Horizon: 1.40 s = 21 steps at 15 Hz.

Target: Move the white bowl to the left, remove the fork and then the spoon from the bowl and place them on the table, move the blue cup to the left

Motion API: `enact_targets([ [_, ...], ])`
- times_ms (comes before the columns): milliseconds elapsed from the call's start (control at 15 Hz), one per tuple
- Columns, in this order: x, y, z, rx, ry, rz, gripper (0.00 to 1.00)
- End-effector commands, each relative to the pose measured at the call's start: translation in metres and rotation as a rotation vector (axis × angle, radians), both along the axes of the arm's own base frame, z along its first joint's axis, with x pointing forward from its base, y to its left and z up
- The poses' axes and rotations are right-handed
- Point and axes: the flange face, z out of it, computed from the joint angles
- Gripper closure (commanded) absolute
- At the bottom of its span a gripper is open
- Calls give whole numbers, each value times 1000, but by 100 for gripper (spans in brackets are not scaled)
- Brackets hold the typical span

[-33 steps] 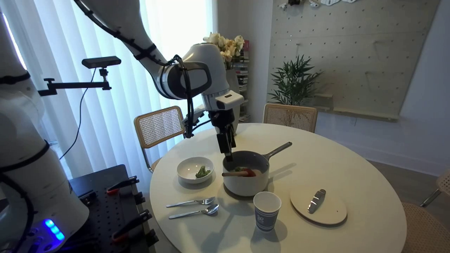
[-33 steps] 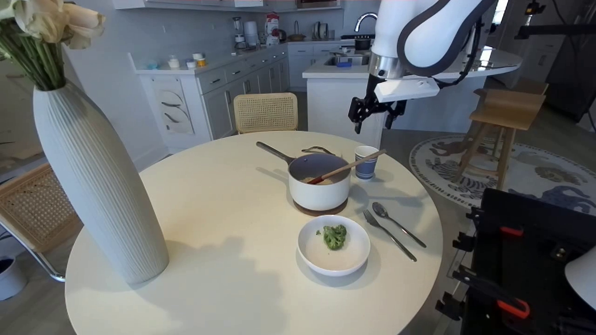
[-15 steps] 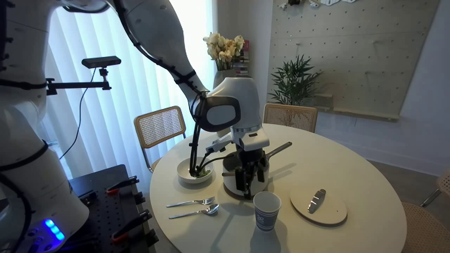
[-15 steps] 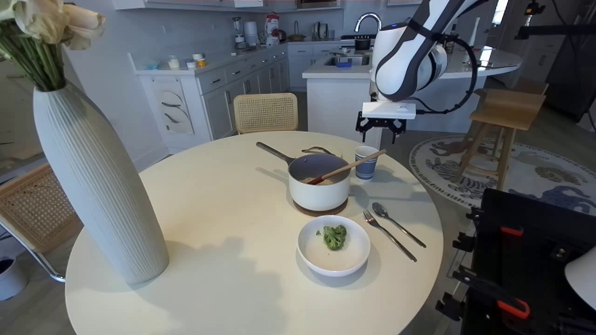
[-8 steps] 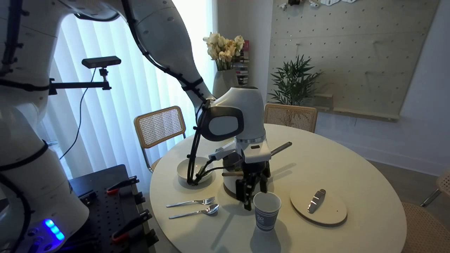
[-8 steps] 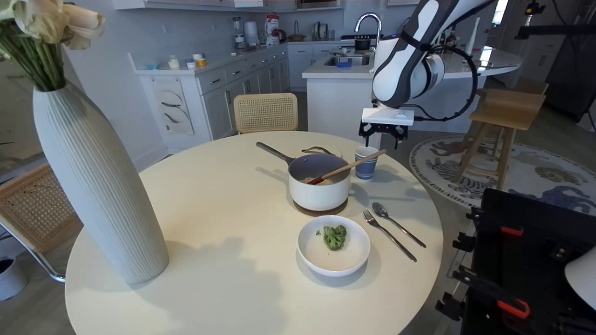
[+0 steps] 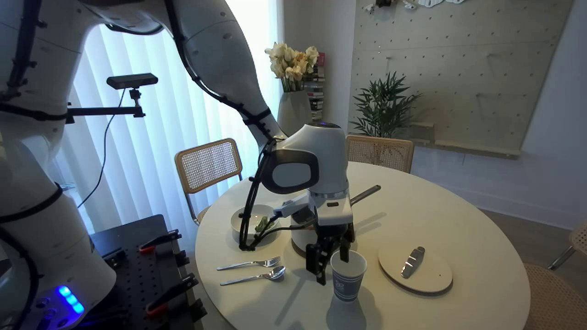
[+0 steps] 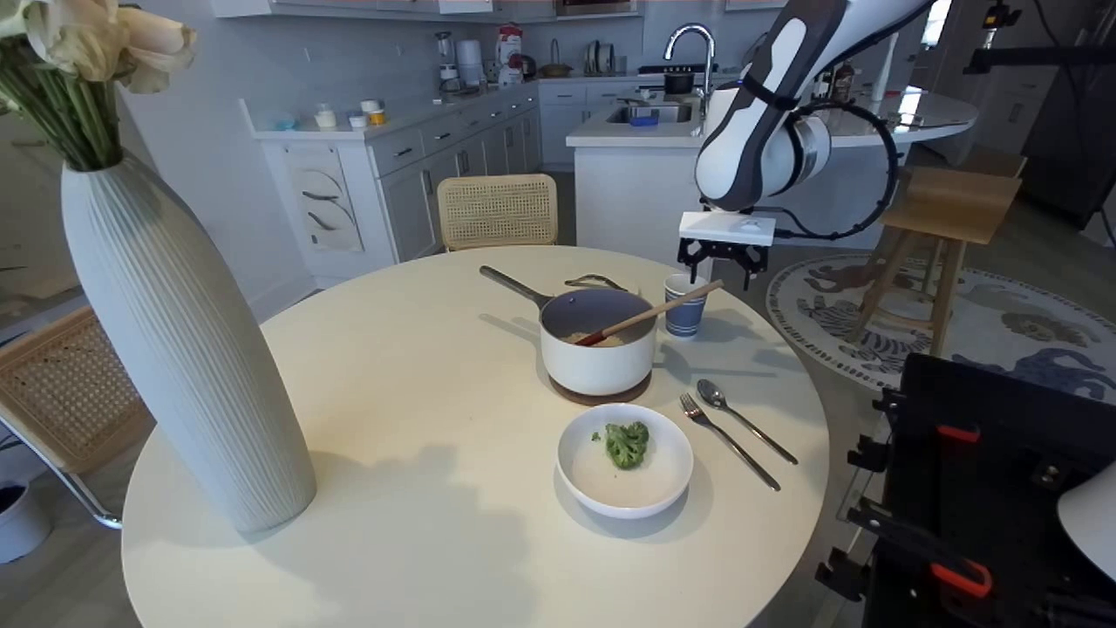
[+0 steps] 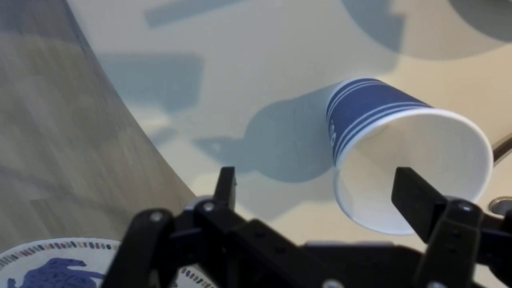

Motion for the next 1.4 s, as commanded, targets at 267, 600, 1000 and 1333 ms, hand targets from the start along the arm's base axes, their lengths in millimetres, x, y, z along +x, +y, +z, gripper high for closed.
enact_targets([
  [267, 6, -1, -9, -1, -16, 4, 28],
  [600, 9, 1, -9, -7, -22, 14, 66],
  [1000, 14, 7, -8, -1, -23, 23, 100],
  [1333, 17, 9, -1, -9, -25, 20, 99],
])
